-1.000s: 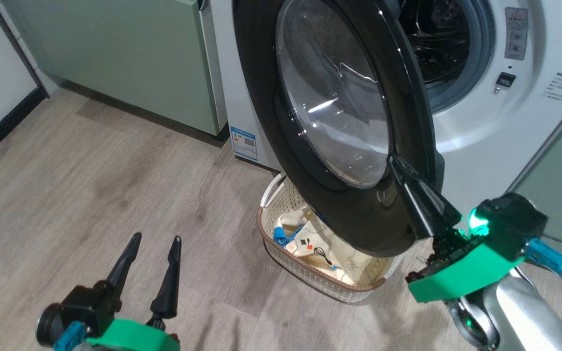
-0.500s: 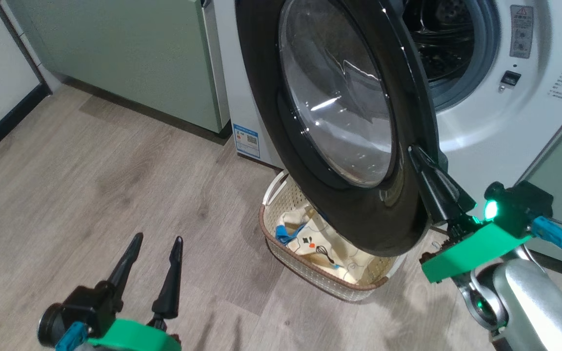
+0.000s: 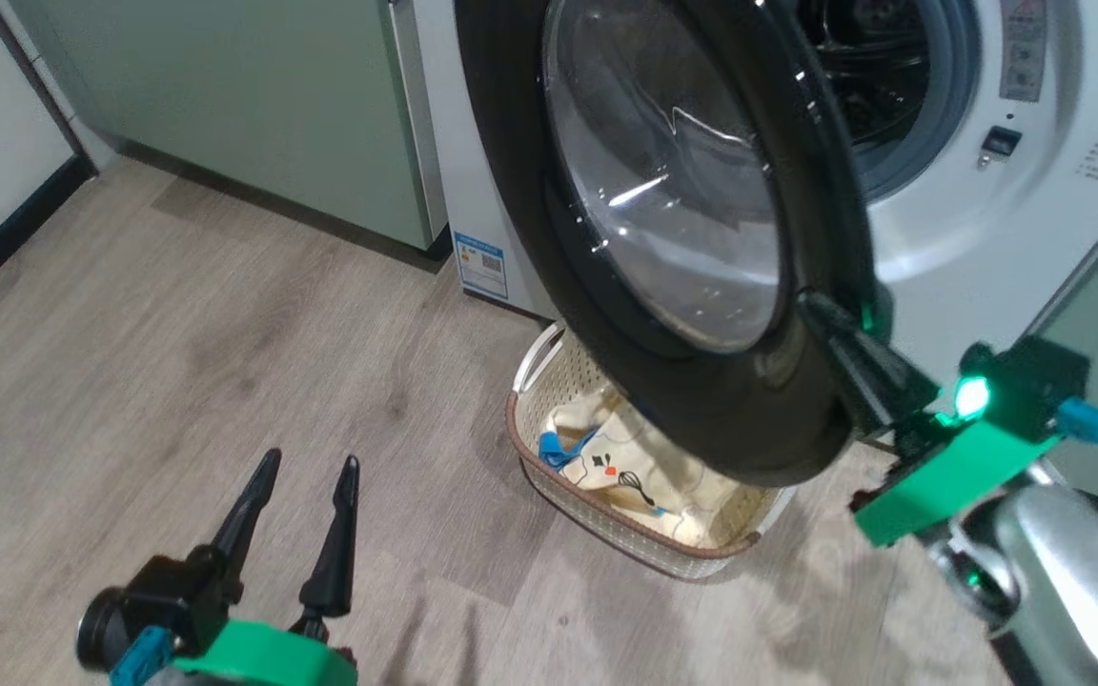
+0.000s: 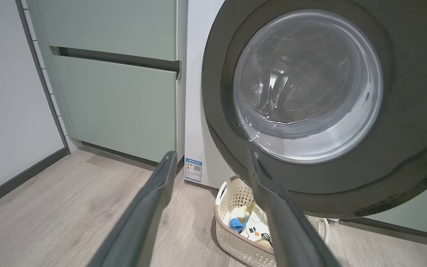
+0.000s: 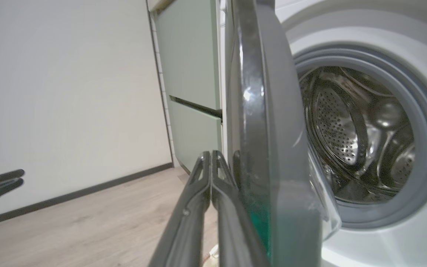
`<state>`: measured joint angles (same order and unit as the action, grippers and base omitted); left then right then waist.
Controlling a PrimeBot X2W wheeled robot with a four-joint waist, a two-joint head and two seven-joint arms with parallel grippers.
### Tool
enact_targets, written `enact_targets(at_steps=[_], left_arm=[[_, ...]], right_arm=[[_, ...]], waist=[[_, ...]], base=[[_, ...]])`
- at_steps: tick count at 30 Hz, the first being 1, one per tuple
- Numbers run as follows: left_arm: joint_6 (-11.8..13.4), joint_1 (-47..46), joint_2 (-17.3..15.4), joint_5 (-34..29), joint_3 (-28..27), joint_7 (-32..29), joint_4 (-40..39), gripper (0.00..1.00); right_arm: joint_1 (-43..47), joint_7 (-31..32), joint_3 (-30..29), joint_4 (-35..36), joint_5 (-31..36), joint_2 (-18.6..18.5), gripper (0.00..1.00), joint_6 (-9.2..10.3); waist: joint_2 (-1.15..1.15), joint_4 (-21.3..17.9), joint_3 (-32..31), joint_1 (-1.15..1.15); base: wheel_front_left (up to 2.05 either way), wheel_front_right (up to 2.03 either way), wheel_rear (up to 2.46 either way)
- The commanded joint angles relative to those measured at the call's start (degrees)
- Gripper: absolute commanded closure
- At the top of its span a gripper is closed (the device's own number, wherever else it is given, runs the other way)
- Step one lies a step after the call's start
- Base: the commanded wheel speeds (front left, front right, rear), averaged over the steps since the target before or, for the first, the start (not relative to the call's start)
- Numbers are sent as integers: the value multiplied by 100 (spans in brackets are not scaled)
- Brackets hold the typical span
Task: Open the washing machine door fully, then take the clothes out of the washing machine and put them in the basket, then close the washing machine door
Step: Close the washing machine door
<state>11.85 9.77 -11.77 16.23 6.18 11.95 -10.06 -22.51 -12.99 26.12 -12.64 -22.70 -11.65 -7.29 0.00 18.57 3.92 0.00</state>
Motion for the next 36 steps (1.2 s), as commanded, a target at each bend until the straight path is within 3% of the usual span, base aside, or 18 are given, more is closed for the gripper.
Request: enact_targets(at_steps=[1,23,36], left_arm=[[48,-371,-55,46,-167,57,-202,0],[-178,-1128,282,42,63,288,128,0],[-366,-1366,549,-28,-53,304,181,0]], right_arm=[[-291,26,-68,85,-32,-116,100,-20],[-1851,4,-1003,-1240,49,-764,100,-20],[-3153,-152,-966,-2328,4,-822,100,-20]], waist=[[0,2,36,0],[0,212,981,0],[0,354,1427,0]], base=[[0,0,0],[0,0,0],[0,0,0]])
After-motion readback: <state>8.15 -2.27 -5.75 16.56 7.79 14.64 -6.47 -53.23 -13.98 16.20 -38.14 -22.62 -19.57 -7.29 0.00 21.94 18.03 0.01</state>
